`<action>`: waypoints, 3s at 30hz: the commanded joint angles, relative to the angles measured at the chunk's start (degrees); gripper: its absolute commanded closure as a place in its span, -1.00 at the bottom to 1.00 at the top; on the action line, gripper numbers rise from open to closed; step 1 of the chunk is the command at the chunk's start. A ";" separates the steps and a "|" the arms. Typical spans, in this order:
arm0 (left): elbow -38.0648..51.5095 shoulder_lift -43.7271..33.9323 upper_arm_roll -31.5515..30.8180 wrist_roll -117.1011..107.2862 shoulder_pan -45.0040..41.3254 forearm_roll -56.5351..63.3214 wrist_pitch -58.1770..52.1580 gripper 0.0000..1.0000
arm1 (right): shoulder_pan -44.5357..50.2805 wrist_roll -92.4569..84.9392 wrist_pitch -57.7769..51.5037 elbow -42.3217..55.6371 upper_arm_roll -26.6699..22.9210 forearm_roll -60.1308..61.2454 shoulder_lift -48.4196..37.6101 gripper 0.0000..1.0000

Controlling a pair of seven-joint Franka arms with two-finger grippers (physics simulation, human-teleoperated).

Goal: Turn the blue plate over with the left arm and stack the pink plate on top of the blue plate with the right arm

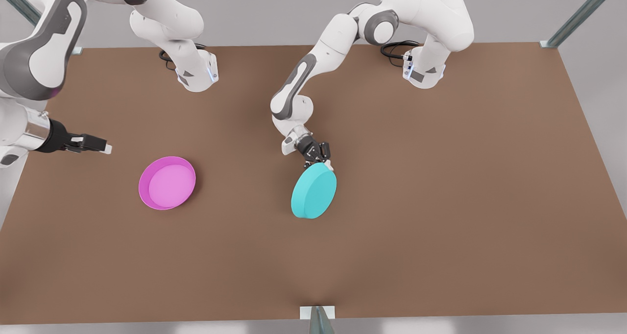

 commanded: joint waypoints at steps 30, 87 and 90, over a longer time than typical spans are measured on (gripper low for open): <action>1.86 -35.89 -1.67 47.27 4.16 -61.74 -9.14 -0.98 | -0.78 -3.06 -0.21 0.15 -0.02 0.75 0.77 -1.00; -0.87 -62.01 -33.38 90.88 87.65 -70.80 -21.28 -1.00 | -20.56 -57.03 52.88 -47.75 7.10 18.68 14.30 -0.42; -0.87 -62.01 -33.30 90.88 87.65 -70.80 -21.37 -1.00 | -20.56 -57.03 52.88 -47.75 7.19 18.68 14.39 -0.11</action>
